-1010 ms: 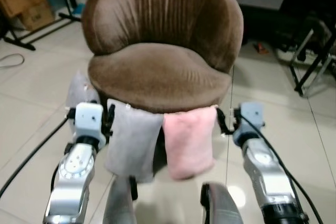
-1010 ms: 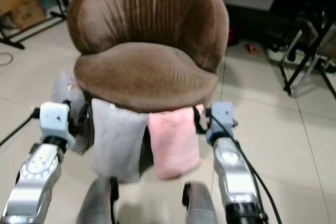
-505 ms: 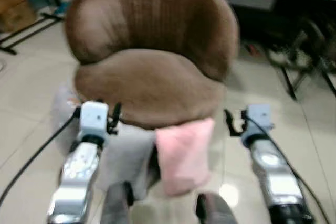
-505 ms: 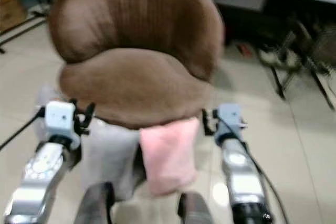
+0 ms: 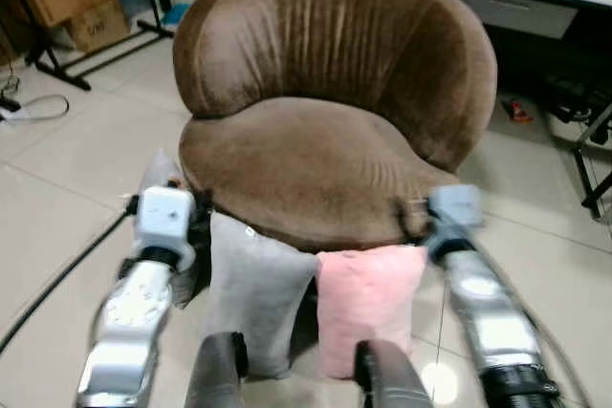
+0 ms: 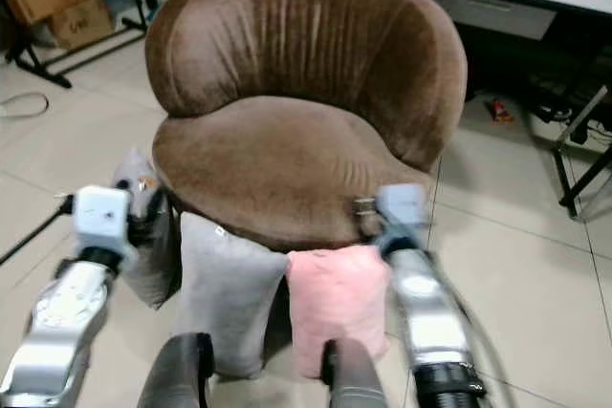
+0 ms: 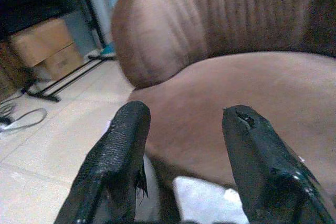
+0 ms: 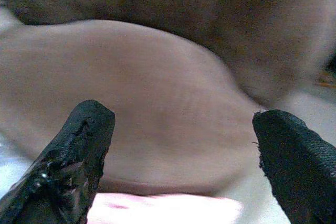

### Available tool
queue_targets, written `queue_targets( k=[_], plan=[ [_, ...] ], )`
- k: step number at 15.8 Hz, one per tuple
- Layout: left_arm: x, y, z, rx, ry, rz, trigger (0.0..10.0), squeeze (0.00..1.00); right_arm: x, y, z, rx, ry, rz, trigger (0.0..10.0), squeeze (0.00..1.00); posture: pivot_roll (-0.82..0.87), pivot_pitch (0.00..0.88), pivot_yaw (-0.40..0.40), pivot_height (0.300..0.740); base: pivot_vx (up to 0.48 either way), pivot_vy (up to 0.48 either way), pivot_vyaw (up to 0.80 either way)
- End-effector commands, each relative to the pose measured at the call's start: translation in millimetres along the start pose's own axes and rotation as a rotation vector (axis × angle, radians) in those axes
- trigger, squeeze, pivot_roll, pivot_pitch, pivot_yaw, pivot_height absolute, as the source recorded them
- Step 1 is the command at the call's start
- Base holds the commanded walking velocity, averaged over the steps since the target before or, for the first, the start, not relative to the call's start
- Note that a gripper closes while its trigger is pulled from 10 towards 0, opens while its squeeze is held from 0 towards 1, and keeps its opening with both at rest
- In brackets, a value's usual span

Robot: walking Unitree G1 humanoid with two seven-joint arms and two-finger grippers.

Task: Move the pillow to the sofa from floor

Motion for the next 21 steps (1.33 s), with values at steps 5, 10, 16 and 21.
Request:
queue_targets(
  k=[5, 10, 16, 21],
  plan=[
    [4, -2.0, 8.0, -0.038, -0.008, 0.016, 10.0, 0.0, -4, -0.4, 6.0, 0.015, -0.063, -0.005, 10.0, 0.0, -0.06, 0.0, -0.017, 0.58, 0.0, 0.0, 0.0],
    [5, -4.5, 6.1, -0.045, -0.02, 0.021, 10.0, 0.0, -2, -5.7, 4.4, 0.027, -0.084, -0.004, 10.0, 0.0, -0.05, 0.0, -0.014, 0.55, 0.0, 0.0, 0.0],
    [9, -8.2, 4.1, -0.077, -0.048, 0.026, 10.0, 0.0, -5, -12.6, -2.1, 0.049, -0.108, -0.014, 10.0, 0.0, -0.03, 0.0, 0.002, 0.495, 0.0, 0.0, 0.0],
    [6, -7.4, 5.2, -0.112, -0.04, 0.011, 10.0, 0.0, -6, -22.1, -10.7, 0.084, -0.07, -0.034, 10.0, 0.0, -0.07, 0.0, 0.028, 0.456, 0.0, 0.0, 0.0]
  ],
)
Point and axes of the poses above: a point about 5 cm out from each wrist's last joint towards the gripper, its own y axis pointing back from the gripper into the wrist, its own x axis along the axis of the wrist's last joint, z = x × y, the point moved 3 cm from there along -y, pointing out of the wrist towards the gripper, and after that the axes turned 10 degrees about y, right-handed, at the moved point
